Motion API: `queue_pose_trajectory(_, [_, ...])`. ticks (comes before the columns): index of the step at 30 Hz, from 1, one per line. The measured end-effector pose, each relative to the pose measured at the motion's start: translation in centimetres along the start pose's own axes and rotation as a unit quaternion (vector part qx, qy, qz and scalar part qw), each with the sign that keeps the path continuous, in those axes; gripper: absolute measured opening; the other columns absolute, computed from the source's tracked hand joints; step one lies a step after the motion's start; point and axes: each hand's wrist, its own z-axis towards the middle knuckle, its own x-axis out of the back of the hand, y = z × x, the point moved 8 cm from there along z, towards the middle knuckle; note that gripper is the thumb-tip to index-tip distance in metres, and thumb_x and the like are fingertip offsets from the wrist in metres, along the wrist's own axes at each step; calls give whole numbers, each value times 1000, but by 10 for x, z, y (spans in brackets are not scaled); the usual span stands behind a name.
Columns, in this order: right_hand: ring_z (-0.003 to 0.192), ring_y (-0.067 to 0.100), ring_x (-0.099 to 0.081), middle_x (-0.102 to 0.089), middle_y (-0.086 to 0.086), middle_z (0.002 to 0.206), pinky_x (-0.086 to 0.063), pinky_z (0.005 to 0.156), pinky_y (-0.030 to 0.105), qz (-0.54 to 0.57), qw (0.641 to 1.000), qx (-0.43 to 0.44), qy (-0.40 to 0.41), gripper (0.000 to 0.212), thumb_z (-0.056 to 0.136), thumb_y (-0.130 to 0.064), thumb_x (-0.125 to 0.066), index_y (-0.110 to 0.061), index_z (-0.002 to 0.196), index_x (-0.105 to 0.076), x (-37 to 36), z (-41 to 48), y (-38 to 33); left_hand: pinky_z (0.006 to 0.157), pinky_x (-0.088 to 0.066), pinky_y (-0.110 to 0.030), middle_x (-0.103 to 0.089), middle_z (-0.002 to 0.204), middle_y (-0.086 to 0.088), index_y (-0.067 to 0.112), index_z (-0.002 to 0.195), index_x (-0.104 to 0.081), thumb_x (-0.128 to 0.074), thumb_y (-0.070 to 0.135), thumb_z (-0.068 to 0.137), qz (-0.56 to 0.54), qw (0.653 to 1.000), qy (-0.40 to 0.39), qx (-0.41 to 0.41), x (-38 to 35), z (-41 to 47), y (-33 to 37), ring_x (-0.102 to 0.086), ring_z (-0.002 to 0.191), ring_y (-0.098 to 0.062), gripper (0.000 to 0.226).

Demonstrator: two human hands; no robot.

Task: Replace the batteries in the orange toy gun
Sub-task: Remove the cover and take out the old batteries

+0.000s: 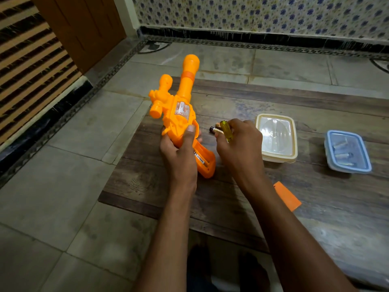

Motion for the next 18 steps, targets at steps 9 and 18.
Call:
queue_pose_trajectory(9, [81,25,-47,-51,13,96,-27,68,28,-57,992,59,-94,13,95,-5,-54,-1,97,-66,-23,59,-33,87,-62,-52,-73,116,-20,10,126,-63,-64,12,99,-70,994,48,70,14,6,-10,-74,100,-39,27])
queue_pose_trajectory(18, [123,32,-52,-59,10,125,-27,110,68,-264,917,191,-230,25,95,0,-61,-9,117,-68,-79,106,-66,90,-61,-48,-75,116,-12,23,117,-62,-64,12,100,-91,989,42,106,19,10,-15,-77,97,-28,20])
